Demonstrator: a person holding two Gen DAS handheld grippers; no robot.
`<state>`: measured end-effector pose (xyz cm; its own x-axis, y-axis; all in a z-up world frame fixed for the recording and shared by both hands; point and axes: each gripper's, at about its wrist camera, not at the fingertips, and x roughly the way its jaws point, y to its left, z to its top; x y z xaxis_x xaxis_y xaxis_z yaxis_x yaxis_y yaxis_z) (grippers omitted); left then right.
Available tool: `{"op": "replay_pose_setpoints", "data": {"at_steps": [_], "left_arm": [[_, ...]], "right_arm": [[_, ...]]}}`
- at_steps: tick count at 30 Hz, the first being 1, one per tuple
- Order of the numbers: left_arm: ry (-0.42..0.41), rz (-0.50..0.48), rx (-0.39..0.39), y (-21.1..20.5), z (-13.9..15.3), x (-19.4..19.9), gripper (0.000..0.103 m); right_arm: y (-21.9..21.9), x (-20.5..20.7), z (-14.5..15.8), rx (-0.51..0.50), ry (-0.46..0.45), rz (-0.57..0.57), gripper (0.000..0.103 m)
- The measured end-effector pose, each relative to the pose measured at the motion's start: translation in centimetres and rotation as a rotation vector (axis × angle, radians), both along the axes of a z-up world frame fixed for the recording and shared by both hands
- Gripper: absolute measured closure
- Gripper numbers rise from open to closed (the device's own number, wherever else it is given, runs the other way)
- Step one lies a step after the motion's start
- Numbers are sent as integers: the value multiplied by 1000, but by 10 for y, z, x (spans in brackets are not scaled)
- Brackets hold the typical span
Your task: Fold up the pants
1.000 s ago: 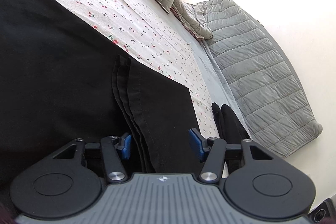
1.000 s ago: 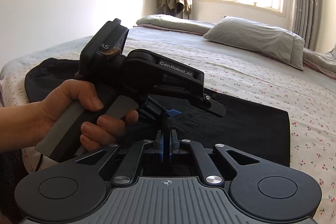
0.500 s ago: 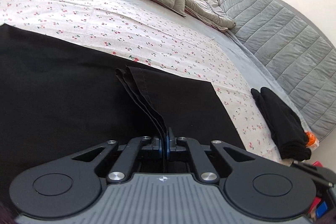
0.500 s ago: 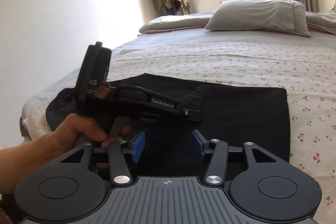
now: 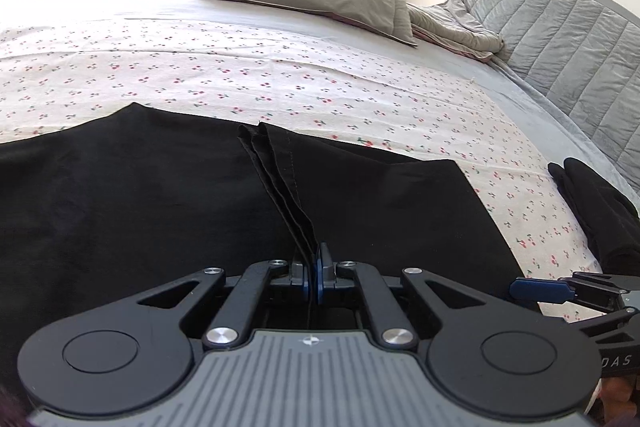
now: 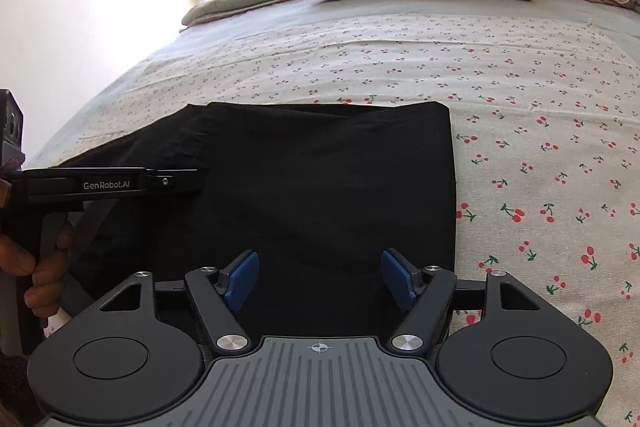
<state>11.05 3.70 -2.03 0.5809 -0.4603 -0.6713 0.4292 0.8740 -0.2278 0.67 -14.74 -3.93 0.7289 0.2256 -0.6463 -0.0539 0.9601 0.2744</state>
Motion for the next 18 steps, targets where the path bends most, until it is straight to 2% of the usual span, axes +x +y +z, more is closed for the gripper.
{"op": "replay_pose_setpoints", "data": {"at_steps": [2, 8, 13, 16, 18], "left_arm": [[-1, 28, 20, 10, -1, 3, 99], [-16, 121, 77, 55, -4, 6, 99], [-28, 181, 82, 98, -3, 11, 99], [-21, 196, 44, 120, 0, 11, 99], [-40, 199, 50, 132, 4, 11, 99]], "right_arm": [[8, 6, 1, 4, 1, 12, 30], [30, 20, 2, 6, 4, 51, 29], [46, 31, -1, 6, 11, 78, 29], [54, 36, -2, 4, 12, 93, 29], [58, 38, -2, 4, 11, 104, 29]]}}
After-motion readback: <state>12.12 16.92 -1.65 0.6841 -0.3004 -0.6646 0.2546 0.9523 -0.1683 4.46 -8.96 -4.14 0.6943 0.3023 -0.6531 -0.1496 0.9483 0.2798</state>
